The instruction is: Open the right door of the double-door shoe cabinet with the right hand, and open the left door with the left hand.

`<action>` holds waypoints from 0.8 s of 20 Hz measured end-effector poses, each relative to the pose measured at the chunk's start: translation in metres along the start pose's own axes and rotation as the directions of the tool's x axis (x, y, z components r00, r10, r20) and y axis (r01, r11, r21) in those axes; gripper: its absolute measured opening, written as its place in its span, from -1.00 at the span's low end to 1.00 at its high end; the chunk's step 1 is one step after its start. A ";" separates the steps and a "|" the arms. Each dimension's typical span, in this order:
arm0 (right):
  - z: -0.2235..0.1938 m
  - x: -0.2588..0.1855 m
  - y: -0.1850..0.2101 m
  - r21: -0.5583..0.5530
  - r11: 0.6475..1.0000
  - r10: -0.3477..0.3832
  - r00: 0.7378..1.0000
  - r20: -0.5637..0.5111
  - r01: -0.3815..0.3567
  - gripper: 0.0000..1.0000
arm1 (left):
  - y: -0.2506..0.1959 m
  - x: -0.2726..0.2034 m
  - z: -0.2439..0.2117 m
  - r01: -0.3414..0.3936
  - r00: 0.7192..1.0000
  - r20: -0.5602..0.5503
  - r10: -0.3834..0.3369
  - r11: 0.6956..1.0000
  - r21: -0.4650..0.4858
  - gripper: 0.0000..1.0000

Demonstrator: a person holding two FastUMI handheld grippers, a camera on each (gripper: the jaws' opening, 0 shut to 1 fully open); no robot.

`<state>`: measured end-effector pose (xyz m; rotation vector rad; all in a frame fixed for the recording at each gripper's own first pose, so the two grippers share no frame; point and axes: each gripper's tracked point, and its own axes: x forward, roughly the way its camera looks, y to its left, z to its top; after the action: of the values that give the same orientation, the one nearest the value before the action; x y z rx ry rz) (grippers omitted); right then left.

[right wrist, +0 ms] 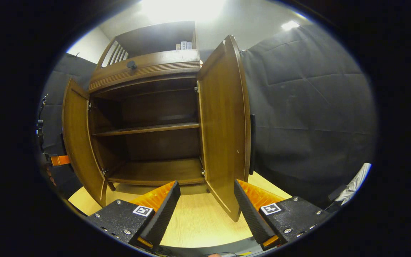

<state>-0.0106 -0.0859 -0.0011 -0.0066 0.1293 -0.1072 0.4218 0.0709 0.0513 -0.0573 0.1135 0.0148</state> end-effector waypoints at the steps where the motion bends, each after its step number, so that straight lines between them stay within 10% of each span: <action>1: 0.000 -0.001 0.001 -0.005 1.000 0.004 1.000 0.001 -0.004 0.88 | 0.000 0.001 -0.002 -0.029 1.000 -0.002 0.029 1.000 -0.003 -0.78; 16: 0.017 0.009 0.015 -0.003 0.999 0.045 0.999 0.022 -0.045 0.88 | -0.027 -0.038 0.037 -0.287 0.954 0.093 0.285 0.958 0.008 -0.78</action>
<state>0.0026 -0.0719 0.0145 -0.0071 0.1075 -0.0618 0.3892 0.0456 0.0939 -0.0176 0.0295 0.3063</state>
